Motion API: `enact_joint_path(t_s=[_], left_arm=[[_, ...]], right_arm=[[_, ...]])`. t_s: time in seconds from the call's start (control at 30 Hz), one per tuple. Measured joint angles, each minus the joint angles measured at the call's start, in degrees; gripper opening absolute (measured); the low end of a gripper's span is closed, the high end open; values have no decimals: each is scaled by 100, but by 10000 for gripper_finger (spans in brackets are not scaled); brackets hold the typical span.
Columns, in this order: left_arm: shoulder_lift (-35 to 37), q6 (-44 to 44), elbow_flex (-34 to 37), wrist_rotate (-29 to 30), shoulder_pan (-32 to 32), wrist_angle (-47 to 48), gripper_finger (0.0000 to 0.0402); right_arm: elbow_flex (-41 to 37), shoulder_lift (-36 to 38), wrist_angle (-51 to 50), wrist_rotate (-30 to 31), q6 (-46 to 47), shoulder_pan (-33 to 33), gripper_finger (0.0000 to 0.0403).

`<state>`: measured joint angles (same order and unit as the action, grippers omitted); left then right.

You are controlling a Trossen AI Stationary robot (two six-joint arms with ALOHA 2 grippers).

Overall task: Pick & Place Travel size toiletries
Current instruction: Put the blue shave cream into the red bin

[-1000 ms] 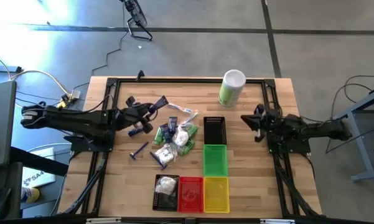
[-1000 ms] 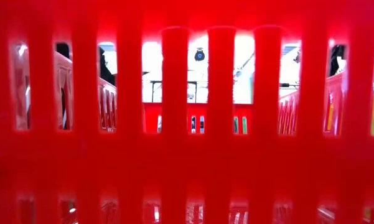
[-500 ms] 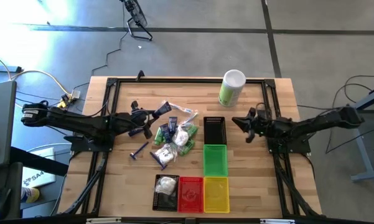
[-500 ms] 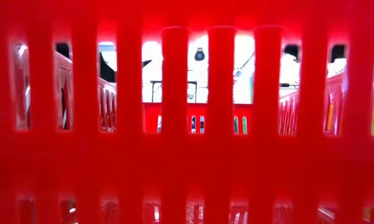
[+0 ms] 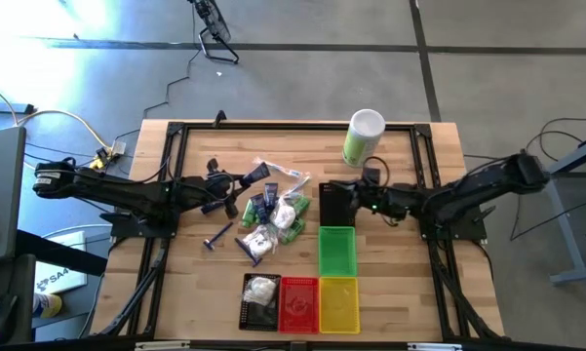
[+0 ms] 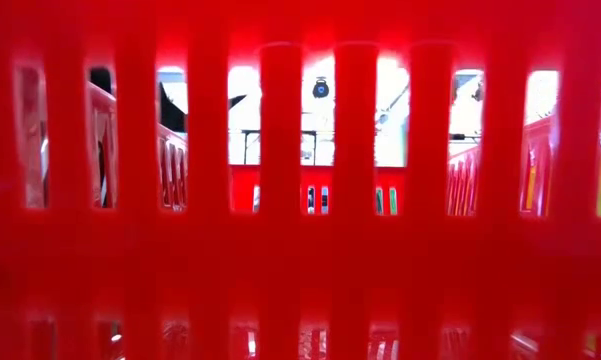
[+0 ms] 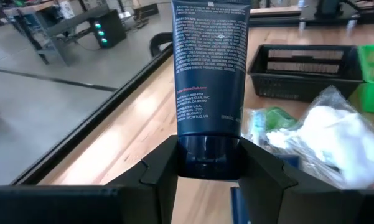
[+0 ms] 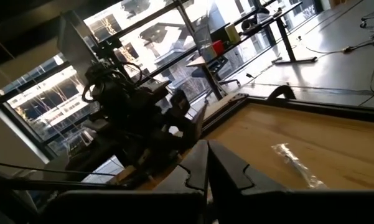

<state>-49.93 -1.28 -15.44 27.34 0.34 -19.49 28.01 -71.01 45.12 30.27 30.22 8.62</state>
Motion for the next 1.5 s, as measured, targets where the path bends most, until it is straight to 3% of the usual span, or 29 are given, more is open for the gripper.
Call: enact_joint_path(t_s=[0.33,0.53,0.77,1.0,1.5], left_arm=[[0,-87,0,-459,0,-7,135],[0,-192,0,-539,-2,-4,135],[-97,-250,-2,-628,-3,-44,135],[-527,-395,-7,-712,-9,-484,135],[-1421,-514,-118,-882,-11,-1414,135]], right_arm=[[1134,-1397,12,-66,55,-53,2],[1440,-2003,18,-346,942,-320,11],[1612,-2561,493,-1095,1799,-569,97],[1895,-2864,564,-1125,1951,-598,171],[1906,-2882,131,-1118,2072,-656,151]])
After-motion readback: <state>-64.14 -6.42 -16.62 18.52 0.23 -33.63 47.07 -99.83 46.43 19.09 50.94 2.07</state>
